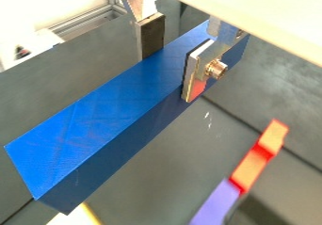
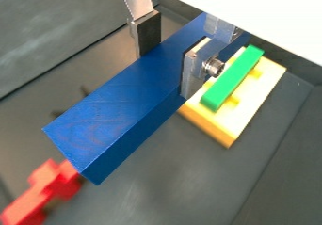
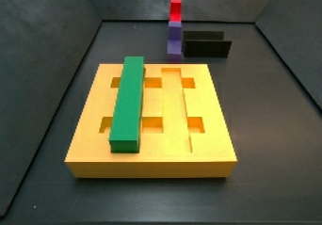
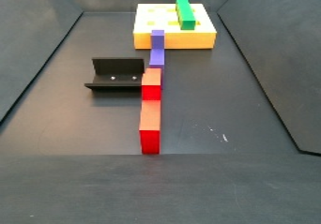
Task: Pick up the blue object. Move up. Move to above the board. Insert the blue object.
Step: Move to above the board, then insert the blue object.
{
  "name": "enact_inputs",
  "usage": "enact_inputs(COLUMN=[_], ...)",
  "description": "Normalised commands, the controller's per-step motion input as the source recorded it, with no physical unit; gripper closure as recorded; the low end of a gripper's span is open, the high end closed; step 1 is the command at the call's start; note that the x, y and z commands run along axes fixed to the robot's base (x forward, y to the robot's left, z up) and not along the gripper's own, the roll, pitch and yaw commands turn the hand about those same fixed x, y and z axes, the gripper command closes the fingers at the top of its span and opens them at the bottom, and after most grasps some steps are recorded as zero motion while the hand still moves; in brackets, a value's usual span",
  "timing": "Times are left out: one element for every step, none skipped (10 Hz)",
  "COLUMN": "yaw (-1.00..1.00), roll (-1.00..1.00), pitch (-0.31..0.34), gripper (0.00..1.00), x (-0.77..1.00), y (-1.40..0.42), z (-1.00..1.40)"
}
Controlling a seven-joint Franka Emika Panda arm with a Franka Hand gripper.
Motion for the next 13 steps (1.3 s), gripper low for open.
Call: enact_inputs(yaw=[0.00,0.00,0.01,0.00,0.01,0.01,0.01,0.01,0.01,0.28,0.35,0.39,0.39], roll=[-0.03,0.00,0.01,0.00,0.01,0.00,0.01,0.02,0.03,0.04,0.04,0.05,0.00], pitch=[0.121,0.145,0.159,0.167,0.161,0.160,0.150,0.105,0.079,-0.004,0.000,-0.003,0.000], gripper=[1.00,1.00,1.00,1.00,1.00,1.00,1.00,1.00,1.00,1.00,1.00,1.00,1.00], x=[0.32,0.34,0.35,0.38,0.41,0.32,0.22,0.13,0.08,0.18,0.34,0.38,0.50], y=[-1.40,-1.40,-1.40,-1.40,-1.40,-0.99,-0.60,-0.30,-0.20,-0.10,-0.17,-0.17,-0.10], z=[0.19,0.18,0.19,0.20,0.21,0.15,0.10,0.06,0.05,-1.00,-1.00,-1.00,-1.00])
